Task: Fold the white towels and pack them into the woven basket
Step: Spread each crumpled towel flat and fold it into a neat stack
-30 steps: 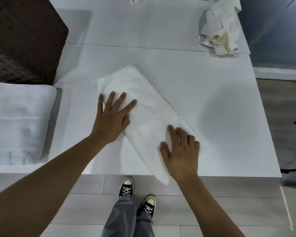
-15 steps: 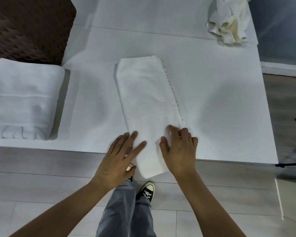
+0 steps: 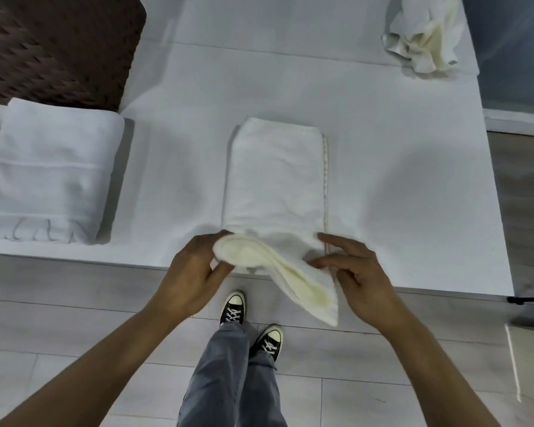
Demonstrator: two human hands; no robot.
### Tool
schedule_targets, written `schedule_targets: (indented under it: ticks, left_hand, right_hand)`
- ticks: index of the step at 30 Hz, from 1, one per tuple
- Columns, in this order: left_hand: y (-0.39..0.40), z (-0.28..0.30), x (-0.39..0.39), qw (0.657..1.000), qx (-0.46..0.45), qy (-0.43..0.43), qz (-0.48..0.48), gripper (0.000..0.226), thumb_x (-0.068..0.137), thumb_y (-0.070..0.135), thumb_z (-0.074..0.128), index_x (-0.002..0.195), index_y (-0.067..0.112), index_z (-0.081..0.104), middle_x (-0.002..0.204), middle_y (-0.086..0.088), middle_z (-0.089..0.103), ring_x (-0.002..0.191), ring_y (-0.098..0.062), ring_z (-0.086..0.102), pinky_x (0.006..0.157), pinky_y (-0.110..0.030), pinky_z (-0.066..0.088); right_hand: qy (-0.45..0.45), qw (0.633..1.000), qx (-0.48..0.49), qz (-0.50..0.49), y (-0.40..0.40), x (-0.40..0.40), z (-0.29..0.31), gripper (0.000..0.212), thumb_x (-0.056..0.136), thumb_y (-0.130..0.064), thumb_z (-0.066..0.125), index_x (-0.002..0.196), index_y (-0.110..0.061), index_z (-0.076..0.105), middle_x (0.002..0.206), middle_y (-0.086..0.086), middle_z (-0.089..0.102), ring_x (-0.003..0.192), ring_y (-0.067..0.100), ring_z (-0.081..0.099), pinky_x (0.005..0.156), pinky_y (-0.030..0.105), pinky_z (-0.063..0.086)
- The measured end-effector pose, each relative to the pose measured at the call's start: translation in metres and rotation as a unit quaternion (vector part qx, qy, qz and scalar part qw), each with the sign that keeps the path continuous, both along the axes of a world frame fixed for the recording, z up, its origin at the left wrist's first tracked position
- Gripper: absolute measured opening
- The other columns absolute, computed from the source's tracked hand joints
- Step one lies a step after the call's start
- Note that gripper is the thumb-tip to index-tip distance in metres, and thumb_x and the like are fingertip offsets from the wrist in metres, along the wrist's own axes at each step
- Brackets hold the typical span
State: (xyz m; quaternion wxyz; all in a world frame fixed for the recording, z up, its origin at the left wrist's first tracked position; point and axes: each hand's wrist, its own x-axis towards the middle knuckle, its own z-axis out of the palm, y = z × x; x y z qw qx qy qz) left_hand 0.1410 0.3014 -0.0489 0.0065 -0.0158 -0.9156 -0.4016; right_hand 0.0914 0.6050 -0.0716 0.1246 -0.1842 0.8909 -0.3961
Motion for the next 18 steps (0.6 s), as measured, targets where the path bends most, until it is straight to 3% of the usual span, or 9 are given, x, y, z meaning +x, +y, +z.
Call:
schedule_targets:
  ticks: [2, 5, 6, 8, 10, 13, 15, 18]
  left_hand:
    - [0.002, 0.005, -0.003, 0.993, 0.044, -0.081, 0.072, 0.027, 0.101, 0.038, 0.055, 0.088, 0.016, 0.062, 0.054, 0.022, 0.052, 0.051, 0.001, 0.05, 0.052, -0.014, 0.034]
    - [0.003, 0.015, -0.015, 0.978, 0.109, -0.122, 0.13, 0.04, 0.094, 0.054, 0.046, 0.077, 0.02, 0.057, 0.059, 0.014, 0.06, 0.054, -0.005, 0.052, 0.052, -0.016, 0.037]
    - [0.003, 0.018, -0.02, 0.973, 0.126, -0.129, 0.141, 0.043, 0.095, 0.058, 0.045, 0.08, 0.02, 0.059, 0.067, 0.013, 0.066, 0.061, -0.005, 0.057, 0.056, -0.017, 0.041]
    - [0.0, 0.019, -0.03, 0.97, 0.14, -0.135, 0.143, 0.057, 0.096, 0.067, 0.045, 0.089, 0.013, 0.063, 0.081, -0.003, 0.07, 0.07, -0.011, 0.06, 0.068, -0.03, 0.049]
    - [0.002, 0.023, -0.041, 0.966, 0.159, -0.14, 0.149, 0.069, 0.093, 0.071, 0.044, 0.094, 0.005, 0.06, 0.092, -0.02, 0.067, 0.074, -0.015, 0.057, 0.07, -0.04, 0.049]
    - [0.006, 0.03, -0.062, 0.946, 0.234, -0.127, 0.186, 0.05, 0.097, 0.056, 0.053, 0.095, 0.007, 0.062, 0.092, -0.014, 0.068, 0.076, -0.012, 0.06, 0.071, -0.034, 0.049]
    - [0.002, 0.033, -0.074, 0.924, 0.293, -0.13, 0.208, 0.046, 0.09, 0.049, 0.063, 0.101, 0.005, 0.06, 0.088, -0.015, 0.068, 0.076, -0.014, 0.063, 0.07, -0.032, 0.049]
    - [-0.002, 0.029, -0.085, 0.913, 0.323, -0.144, 0.205, 0.029, 0.089, 0.029, 0.075, 0.111, 0.016, 0.059, 0.091, -0.001, 0.076, 0.081, -0.014, 0.07, 0.071, -0.029, 0.056]
  right_hand:
    - [-0.098, 0.995, -0.016, 0.028, 0.004, 0.0, 0.014, 0.069, 0.082, 0.006, 0.054, 0.132, -0.042, 0.061, 0.152, -0.022, 0.046, 0.146, 0.004, 0.035, 0.12, 0.045, 0.031]
    - [-0.272, 0.959, 0.024, 0.078, 0.005, 0.006, 0.035, 0.09, 0.089, -0.014, 0.072, 0.149, -0.059, 0.022, 0.159, -0.036, 0.021, 0.149, -0.006, 0.017, 0.123, 0.029, 0.023]
    - [-0.275, 0.958, 0.032, 0.071, 0.002, 0.007, 0.038, 0.087, 0.09, -0.024, 0.074, 0.15, -0.059, 0.022, 0.156, -0.039, 0.023, 0.147, -0.009, 0.02, 0.119, 0.022, 0.026]
    - [-0.238, 0.971, -0.003, 0.012, -0.009, 0.004, 0.04, 0.054, 0.092, -0.039, 0.073, 0.14, -0.046, 0.048, 0.131, -0.046, 0.05, 0.124, -0.02, 0.043, 0.1, 0.006, 0.035]
    - [-0.222, 0.971, -0.066, -0.064, -0.021, -0.003, 0.041, 0.025, 0.094, -0.041, 0.069, 0.116, -0.029, 0.067, 0.102, -0.038, 0.067, 0.098, -0.017, 0.061, 0.08, 0.005, 0.041]
    - [-0.182, 0.961, -0.15, -0.146, -0.041, -0.016, 0.043, 0.015, 0.098, -0.031, 0.064, 0.11, -0.024, 0.07, 0.099, -0.023, 0.074, 0.092, -0.012, 0.065, 0.075, 0.004, 0.044]
    - [-0.167, 0.952, -0.184, -0.177, -0.055, -0.025, 0.042, 0.018, 0.101, -0.024, 0.061, 0.119, -0.025, 0.065, 0.1, -0.023, 0.072, 0.094, -0.016, 0.063, 0.077, 0.001, 0.043]
    - [-0.148, 0.95, -0.19, -0.197, -0.068, -0.04, 0.029, 0.025, 0.103, -0.023, 0.058, 0.128, -0.019, 0.061, 0.108, -0.02, 0.069, 0.096, -0.016, 0.063, 0.078, 0.001, 0.042]
